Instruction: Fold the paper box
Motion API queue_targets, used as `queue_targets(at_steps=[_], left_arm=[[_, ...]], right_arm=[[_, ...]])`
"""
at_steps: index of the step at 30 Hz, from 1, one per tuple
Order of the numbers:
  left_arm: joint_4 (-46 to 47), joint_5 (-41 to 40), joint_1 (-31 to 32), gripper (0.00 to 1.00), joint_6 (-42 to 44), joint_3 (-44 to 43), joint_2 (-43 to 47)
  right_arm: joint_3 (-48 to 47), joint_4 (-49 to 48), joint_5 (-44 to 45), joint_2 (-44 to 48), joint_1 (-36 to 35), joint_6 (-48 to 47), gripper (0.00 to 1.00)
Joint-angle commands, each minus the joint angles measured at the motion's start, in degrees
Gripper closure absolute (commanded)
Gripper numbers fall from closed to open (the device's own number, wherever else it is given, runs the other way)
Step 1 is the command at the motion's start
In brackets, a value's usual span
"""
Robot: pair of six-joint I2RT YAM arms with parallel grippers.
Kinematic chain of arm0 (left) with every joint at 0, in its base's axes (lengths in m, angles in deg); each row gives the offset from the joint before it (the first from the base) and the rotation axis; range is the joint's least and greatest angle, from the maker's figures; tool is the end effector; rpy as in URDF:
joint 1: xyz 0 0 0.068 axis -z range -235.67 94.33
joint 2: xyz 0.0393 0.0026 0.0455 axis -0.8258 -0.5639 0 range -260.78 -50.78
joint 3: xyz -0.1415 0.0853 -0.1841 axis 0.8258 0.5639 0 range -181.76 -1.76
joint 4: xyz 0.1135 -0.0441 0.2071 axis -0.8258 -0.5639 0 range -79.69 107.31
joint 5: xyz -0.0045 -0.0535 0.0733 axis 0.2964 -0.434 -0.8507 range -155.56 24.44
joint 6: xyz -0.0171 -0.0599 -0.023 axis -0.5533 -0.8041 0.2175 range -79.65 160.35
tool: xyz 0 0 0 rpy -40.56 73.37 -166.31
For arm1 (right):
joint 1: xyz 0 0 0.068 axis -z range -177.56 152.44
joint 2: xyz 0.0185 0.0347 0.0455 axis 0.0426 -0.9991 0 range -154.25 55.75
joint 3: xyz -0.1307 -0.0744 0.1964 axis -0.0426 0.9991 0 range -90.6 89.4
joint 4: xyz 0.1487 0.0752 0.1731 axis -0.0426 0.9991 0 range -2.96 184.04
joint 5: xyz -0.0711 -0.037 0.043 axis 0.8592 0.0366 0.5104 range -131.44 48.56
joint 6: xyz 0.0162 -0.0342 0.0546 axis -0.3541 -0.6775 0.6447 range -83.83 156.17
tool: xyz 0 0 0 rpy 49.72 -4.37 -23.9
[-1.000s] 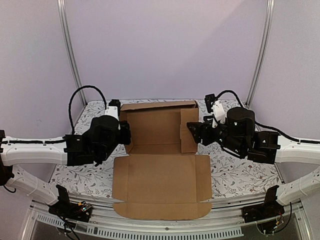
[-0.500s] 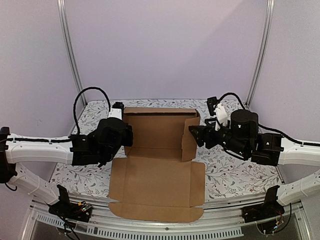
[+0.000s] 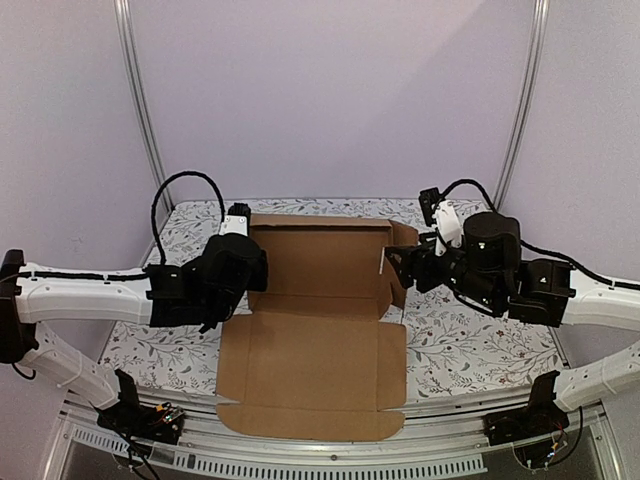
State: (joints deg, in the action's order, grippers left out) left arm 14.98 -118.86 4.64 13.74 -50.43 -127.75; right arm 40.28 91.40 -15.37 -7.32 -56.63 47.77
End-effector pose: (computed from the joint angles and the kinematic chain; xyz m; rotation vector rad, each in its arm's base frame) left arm 0.1761 -0.2233 0.2388 0.0292 1.8803 -0.0503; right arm 0.1523 0.2091 0.2918 -0.4621 1.8208 0.4242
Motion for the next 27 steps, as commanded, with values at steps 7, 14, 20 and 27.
queue_targets(at_steps=[7, 14, 20, 27], left_arm=[[-0.33, -1.65, 0.95, 1.0, -1.13, -0.6, -0.4], [-0.16, -1.66, 0.95, 1.0, -0.58, 0.01, 0.41], [1.26, -0.27, 0.95, 1.0, -0.14, 1.05, 1.45], [6.92, 1.24, 0.95, 1.0, 1.09, 4.02, 1.88]], right_arm=[[1.75, 4.17, -0.59, 6.0, 0.29, -0.59, 0.19], [-1.45, 17.99, -2.2, 12.91, 0.79, -2.03, 0.17], [-2.26, 26.59, -5.89, 15.36, 5.23, -2.59, 0.26], [0.41, 22.86, -17.46, 10.26, 11.98, -1.47, 0.31]])
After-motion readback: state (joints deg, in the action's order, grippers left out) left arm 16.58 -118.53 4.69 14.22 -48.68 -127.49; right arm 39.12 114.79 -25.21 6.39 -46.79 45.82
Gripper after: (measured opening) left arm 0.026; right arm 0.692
